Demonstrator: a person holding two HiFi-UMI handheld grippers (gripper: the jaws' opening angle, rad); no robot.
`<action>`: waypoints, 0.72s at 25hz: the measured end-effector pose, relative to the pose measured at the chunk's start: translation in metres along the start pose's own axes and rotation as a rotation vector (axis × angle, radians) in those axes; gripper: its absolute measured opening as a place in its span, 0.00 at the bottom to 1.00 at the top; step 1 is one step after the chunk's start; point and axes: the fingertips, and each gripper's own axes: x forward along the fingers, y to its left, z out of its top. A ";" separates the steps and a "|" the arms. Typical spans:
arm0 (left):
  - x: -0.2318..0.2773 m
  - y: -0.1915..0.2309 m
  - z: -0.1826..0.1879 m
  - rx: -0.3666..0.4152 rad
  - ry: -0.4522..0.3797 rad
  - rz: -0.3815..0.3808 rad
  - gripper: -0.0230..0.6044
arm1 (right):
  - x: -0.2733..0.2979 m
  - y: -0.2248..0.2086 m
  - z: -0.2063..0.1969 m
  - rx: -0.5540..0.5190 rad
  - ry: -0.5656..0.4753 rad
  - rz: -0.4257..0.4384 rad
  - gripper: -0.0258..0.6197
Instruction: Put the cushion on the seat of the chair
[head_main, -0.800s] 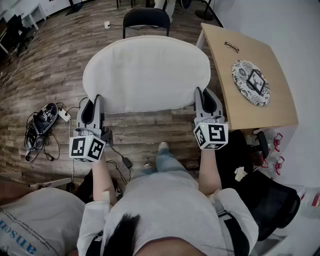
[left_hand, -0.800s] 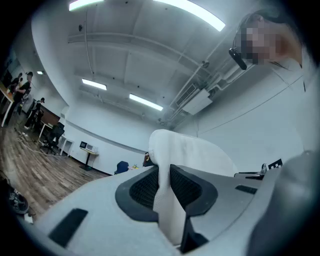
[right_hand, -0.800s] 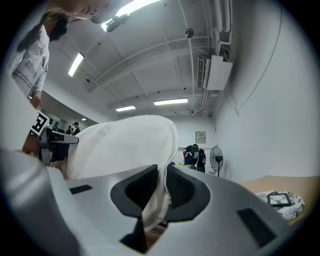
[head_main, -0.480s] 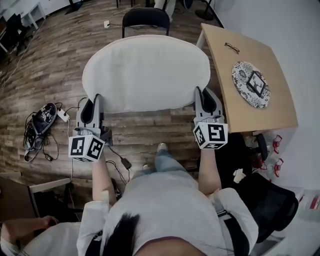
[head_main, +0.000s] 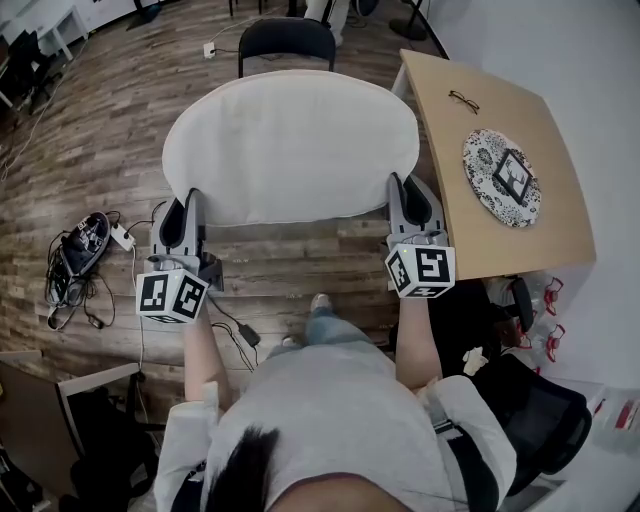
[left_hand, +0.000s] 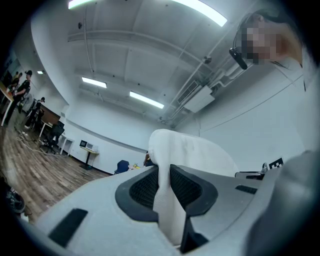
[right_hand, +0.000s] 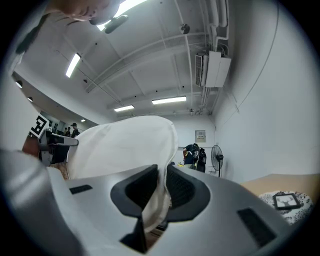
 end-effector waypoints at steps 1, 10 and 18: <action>0.006 0.000 -0.001 0.002 0.000 0.001 0.14 | 0.005 -0.004 0.000 0.000 -0.001 0.000 0.11; 0.060 -0.011 -0.009 0.007 -0.009 0.011 0.14 | 0.045 -0.047 -0.006 0.001 -0.010 0.006 0.11; 0.096 -0.031 -0.016 0.033 -0.013 0.032 0.14 | 0.068 -0.085 -0.015 0.021 -0.017 0.019 0.11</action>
